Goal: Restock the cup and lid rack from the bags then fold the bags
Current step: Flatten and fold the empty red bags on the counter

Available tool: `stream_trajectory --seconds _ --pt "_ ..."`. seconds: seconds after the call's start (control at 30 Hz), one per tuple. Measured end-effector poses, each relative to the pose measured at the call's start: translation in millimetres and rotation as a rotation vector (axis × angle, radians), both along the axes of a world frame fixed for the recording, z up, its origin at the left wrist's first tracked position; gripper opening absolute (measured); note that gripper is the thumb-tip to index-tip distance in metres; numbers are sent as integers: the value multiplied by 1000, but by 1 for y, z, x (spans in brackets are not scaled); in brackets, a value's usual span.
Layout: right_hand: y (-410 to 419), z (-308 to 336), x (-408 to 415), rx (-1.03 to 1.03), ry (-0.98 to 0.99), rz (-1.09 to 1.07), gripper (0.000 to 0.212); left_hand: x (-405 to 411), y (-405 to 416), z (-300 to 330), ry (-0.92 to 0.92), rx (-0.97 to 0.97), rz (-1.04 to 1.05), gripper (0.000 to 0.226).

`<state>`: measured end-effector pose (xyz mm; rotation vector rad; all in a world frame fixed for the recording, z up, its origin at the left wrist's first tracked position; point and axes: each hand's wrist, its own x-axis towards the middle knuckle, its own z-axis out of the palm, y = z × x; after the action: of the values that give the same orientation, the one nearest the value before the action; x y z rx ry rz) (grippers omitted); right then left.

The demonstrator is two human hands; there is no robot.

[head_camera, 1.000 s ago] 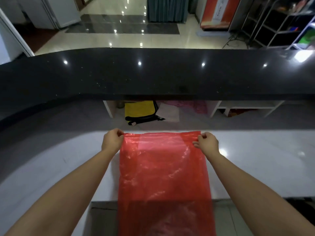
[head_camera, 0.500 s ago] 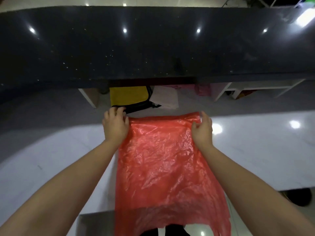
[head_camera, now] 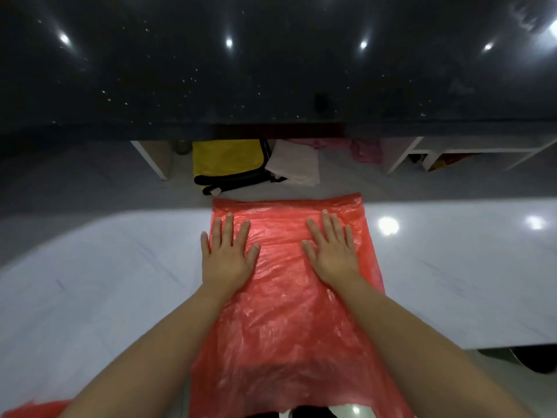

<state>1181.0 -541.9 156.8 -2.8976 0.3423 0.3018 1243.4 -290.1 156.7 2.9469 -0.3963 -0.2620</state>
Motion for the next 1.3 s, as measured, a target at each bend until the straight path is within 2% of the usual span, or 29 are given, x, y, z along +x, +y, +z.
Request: stream_trajectory --seconds 0.23,0.43,0.53,0.63,0.73,0.87,1.1,1.3 --pt "-42 -8 -17 -81 -60 -58 63 6 2 -14 -65 -12 -26 66" --pt "-47 12 12 -68 -17 -72 64 44 -21 10 -1 20 -62 65" --pt "-17 27 -13 -14 -64 -25 64 13 -28 30 -59 -31 -125 62" --pt "24 32 -52 65 -61 82 63 -43 -27 36 18 -20 -172 63" --pt "40 23 -79 53 9 124 63 -79 -17 31 77 20 -178 65" --pt "7 7 -105 45 56 52 62 -92 8 16 96 79 -126 66" --pt "-46 -7 -129 -45 -26 -15 63 -94 31 -6 -38 73 -122 62" --pt "-54 7 -98 -14 36 -55 64 -53 6 5 61 101 -148 65"
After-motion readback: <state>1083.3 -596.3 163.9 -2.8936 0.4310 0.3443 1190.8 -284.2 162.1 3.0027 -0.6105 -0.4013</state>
